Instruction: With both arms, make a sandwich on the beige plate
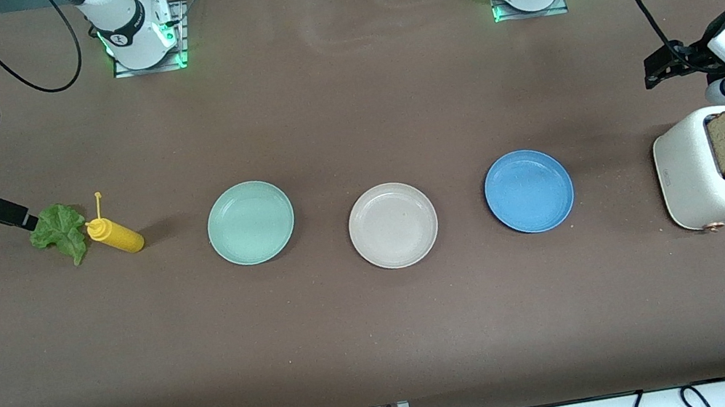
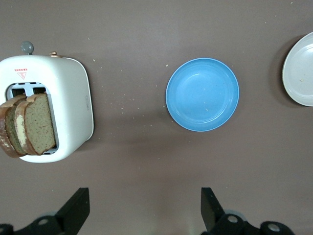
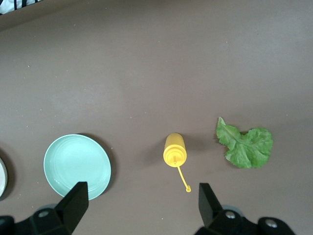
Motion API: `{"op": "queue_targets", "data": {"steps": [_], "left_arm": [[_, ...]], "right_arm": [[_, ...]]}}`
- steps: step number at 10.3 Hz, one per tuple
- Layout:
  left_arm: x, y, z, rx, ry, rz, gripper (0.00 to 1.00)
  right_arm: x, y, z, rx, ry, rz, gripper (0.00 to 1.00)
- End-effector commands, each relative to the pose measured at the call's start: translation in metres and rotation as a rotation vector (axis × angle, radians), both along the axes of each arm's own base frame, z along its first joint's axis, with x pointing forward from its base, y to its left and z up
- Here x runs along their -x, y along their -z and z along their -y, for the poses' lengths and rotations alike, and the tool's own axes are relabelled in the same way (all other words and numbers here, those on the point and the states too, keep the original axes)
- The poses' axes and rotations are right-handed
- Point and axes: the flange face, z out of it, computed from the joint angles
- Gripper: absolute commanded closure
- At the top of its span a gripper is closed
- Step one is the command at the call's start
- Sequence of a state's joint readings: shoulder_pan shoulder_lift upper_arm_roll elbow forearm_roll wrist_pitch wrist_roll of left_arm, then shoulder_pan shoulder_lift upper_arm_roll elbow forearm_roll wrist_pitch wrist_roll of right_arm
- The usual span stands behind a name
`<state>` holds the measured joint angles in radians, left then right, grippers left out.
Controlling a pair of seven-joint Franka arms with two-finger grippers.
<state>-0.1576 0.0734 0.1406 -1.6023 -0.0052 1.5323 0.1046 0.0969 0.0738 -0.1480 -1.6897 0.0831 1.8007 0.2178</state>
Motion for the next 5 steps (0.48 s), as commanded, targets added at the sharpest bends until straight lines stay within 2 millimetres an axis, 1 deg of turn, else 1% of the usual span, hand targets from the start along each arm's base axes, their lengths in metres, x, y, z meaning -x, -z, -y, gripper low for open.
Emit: {"op": "queue_targets", "data": {"steps": [1, 3, 5], "left_arm": [[0.0012, -0.0007, -0.0027, -0.013, 0.001, 0.001, 0.0], [0.0012, 0.0004, -0.0035, -0.015, -0.008, -0.004, 0.0], [0.0024, -0.0007, -0.0034, -0.013, -0.007, -0.008, 0.0]], "right_arm": [[0.0043, -0.0012, -0.0004, -0.016, -0.019, 0.002, 0.0], [0.0049, 0.0012, -0.0001, -0.012, -0.026, -0.004, 0.0], [0.0048, 0.0021, 0.004, -0.003, -0.074, -0.002, 0.0]]}}
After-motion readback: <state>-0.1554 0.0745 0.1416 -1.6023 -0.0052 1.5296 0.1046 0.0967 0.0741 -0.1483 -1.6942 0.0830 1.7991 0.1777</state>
